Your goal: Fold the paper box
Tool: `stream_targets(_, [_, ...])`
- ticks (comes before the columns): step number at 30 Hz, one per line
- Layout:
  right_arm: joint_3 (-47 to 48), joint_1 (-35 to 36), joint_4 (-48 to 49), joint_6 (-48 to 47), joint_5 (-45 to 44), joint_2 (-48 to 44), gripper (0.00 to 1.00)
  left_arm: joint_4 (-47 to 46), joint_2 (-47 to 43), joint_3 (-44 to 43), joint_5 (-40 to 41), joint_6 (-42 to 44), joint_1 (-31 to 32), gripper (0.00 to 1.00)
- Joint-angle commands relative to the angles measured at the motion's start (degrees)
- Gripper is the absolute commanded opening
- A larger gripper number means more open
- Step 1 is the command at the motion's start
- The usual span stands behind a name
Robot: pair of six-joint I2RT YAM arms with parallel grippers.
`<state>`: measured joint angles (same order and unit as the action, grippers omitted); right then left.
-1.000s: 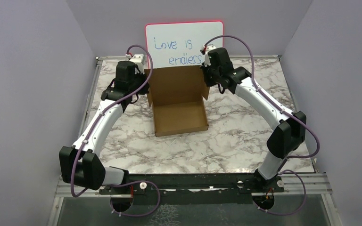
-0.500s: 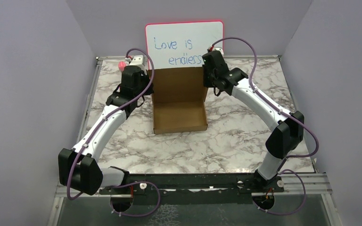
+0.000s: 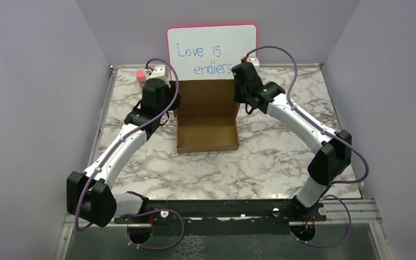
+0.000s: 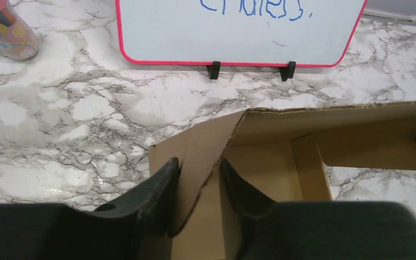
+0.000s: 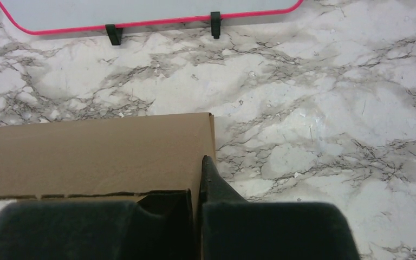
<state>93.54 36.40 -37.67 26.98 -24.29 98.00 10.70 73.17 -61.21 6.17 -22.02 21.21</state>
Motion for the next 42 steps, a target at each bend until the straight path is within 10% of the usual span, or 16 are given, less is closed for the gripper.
stream_targets(1, [-1.6, 0.9, 1.9, -2.3, 0.2, -1.5, 0.09, -0.8, -3.0, 0.0, 3.4, 1.6, 1.1, 0.42])
stream_targets(10, [-6.5, 0.6, 7.2, -11.0, 2.5, -5.2, 0.35, 2.9, -7.1, 0.0, 4.6, 7.4, 0.4, 0.68])
stream_targets(20, [-15.2, -2.4, 15.9, -20.0, 11.4, -13.3, 0.59, 3.4, -14.4, 6.5, -6.9, 13.0, -9.4, 0.76])
stream_targets(42, [-38.2, -17.9, 47.3, -34.9, 45.4, -20.3, 0.62, -7.0, -9.8, 12.1, -35.9, 26.5, -20.7, 0.76])
